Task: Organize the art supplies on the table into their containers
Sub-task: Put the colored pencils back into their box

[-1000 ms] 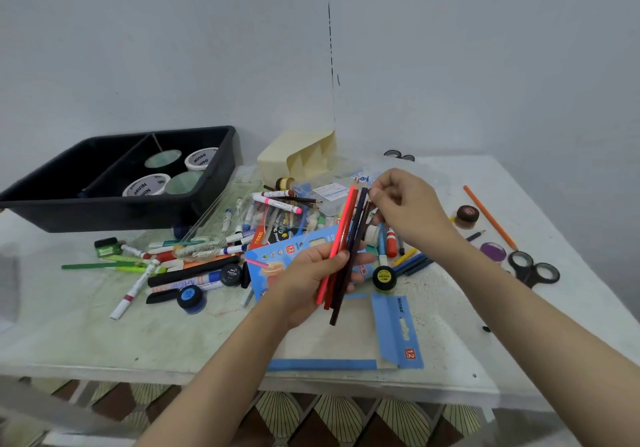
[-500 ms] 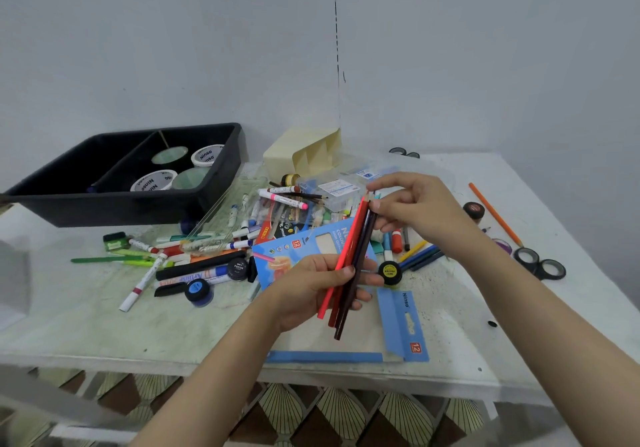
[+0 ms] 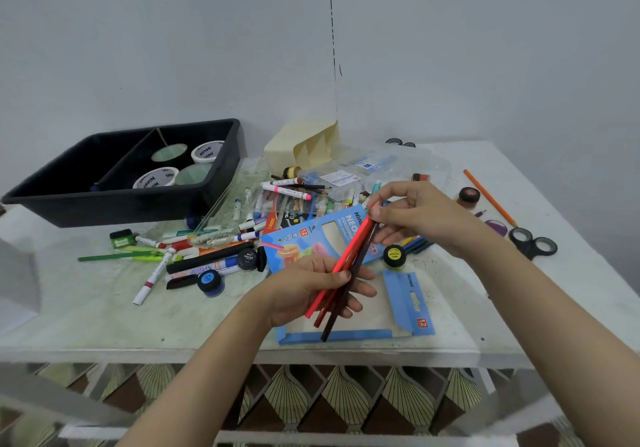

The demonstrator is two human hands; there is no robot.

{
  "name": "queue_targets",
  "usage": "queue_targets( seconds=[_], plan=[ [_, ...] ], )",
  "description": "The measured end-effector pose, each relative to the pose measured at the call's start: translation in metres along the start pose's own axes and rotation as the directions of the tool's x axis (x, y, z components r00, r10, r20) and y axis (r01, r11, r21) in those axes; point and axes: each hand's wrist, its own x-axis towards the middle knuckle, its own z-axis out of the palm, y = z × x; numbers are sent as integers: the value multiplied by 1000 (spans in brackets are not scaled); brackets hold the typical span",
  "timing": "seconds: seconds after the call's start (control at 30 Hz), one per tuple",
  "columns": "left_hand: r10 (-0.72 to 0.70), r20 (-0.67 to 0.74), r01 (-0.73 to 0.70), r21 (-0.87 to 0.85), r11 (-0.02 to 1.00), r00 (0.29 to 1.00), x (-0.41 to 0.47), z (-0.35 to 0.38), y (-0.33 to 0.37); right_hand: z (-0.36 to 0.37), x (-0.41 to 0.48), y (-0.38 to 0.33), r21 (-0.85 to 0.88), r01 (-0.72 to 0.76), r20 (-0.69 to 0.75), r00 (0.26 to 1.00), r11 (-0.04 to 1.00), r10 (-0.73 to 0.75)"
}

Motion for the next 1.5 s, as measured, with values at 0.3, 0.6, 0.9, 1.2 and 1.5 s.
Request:
queue_targets(
  seconds=[0.3,0.6,0.9,1.2,1.5],
  plan=[
    [33,-140,-16,124,992,990,-21,-8,-7,18,-16,12,88,-134,-106,984,987,143],
    [426,-468,-177,486,856,774,-55,-19,-29,14,-38,36,228,-177,-243,942,957,232],
    [496,-398,18,794,608,772,-71,-29,-59,26,-52,53,247,-154,-269,938,957,220],
    [472,-270,52,904,425,839,-70,-30,-70,41,-51,56,-7,-81,-300,951,997,75],
    [497,-193,42,953,299,846,-69,-36,-77,48,-55,73,-535,-79,-247,967,841,-66]
  ],
)
